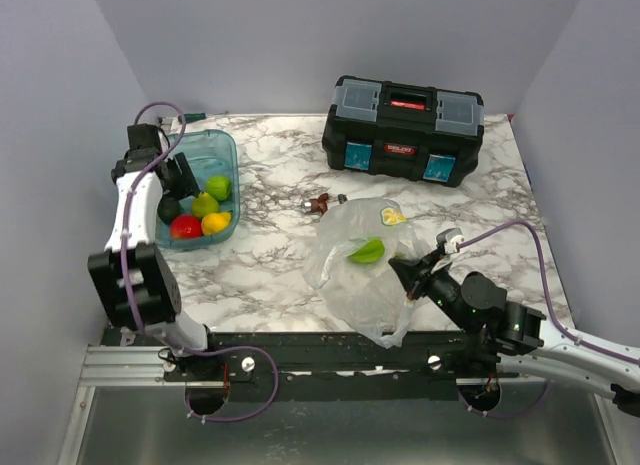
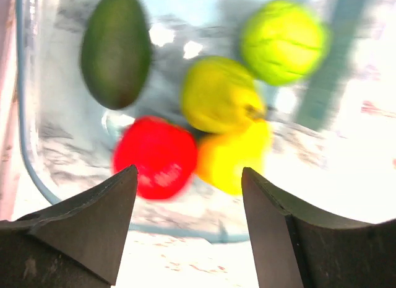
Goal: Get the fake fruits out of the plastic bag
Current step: Place the fake fruit in the bin, then adjust the plastic bag at the center of the board.
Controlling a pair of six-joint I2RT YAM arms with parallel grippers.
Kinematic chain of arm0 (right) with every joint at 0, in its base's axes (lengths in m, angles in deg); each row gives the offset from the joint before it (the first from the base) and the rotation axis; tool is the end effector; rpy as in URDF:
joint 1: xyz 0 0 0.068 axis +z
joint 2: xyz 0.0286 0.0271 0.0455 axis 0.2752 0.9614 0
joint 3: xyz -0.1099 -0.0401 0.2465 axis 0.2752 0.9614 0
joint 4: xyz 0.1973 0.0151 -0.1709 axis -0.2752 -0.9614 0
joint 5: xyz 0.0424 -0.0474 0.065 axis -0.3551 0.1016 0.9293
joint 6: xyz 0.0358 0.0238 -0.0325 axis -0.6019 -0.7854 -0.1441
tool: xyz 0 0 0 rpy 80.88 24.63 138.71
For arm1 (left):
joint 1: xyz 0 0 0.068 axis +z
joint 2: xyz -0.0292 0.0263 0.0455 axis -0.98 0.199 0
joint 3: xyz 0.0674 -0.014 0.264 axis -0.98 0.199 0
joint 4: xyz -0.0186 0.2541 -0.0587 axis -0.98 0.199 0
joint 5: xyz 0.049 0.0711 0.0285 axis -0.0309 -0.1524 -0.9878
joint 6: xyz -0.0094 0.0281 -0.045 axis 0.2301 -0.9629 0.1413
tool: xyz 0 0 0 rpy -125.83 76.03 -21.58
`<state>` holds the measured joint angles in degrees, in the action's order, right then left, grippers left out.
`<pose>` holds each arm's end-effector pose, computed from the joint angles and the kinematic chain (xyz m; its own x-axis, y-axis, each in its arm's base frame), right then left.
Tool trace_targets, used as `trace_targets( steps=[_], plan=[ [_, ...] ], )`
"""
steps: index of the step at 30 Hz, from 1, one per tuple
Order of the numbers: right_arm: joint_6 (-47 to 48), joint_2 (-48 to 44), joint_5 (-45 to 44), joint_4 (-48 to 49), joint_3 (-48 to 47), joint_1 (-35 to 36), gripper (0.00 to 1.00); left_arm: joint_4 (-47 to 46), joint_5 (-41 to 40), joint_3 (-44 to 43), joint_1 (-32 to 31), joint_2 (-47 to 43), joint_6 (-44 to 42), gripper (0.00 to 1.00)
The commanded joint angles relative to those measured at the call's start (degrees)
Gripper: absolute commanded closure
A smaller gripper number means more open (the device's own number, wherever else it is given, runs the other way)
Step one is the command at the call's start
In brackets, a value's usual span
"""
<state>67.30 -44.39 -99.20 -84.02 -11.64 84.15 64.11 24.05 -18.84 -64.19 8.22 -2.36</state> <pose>0.0655 0.1126 0.2704 -0.2200 0.1504 -0.9638 -0.5481 0.7983 0.2497 0.3488 0.0894 0.2652 -0.7817 -0.4284 -0.4533 -0.4362 0.8950 -0.0935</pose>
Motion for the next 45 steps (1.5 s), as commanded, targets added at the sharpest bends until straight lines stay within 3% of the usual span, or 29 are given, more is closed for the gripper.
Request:
trace_targets(
  steps=[1, 5, 11, 16, 20, 22, 25, 28, 32, 36, 41, 45],
  plan=[
    [1.04, 0.86, 1.56, 1.65, 0.59, 0.05, 0.99, -8.59, 19.85, 8.38, -4.17, -19.82, 7.67, 0.34],
    [1.37, 2.72, 3.05, 1.61, 0.11, 0.06, 0.99, -12.47, 29.78, 15.0, -13.01, -31.99, 11.28, 0.34],
    [1.65, 5.94, 3.92, 1.62, -0.64, 0.05, 0.99, -23.3, 39.59, 26.68, -32.5, -45.29, 16.94, 0.34],
    [1.58, 7.24, 3.85, 1.54, -0.91, 0.09, 0.99, -38.76, 44.26, 37.51, -51.39, -54.97, 18.08, 0.33],
    [1.72, 7.74, 4.17, 1.65, -0.95, 0.1, 0.99, -42.92, 41.7, 40.23, -64.47, -56.38, 15.78, 0.31],
    [1.82, 8.08, 4.56, 1.62, -1.06, 0.1, 0.99, -45.22, 37.32, 40.8, -68.32, -55.26, 16.59, 0.32],
    [2.95, 8.18, 8.6, 1.96, -1.13, 0.06, 0.99, -45.51, 28.03, 40.12, -73.37, -50.91, 15.5, 0.41],
    [3.96, 8.15, 13.82, 2.46, -1.0, 0.1, 0.99, -43.86, 11.1, 38.4, -78.72, -46.53, 13.58, 0.44],
    [4.43, 8.38, 18.62, 3.44, -0.52, 0.1, 0.99, -45.36, -1.01, 39.02, -83.63, -42.18, 10.8, 0.48],
    [4.45, 9.56, 20.07, 3.56, -0.75, 0.03, 0.99, -53.35, -6.35, 47.13, -86.23, -43.87, 11.71, 0.49],
    [2.5, 10.56, 20.22, 4.07, -0.96, 0.05, 0.99, -55.08, -13.03, 54.44, -86.49, -47.51, 12.25, 0.5],
    [0.41, 13.79, 21.54, 4.27, -2.19, 0.03, 0.99, -52.54, -17.57, 55.19, -86.53, -46.17, 12.64, 0.49]
  ],
)
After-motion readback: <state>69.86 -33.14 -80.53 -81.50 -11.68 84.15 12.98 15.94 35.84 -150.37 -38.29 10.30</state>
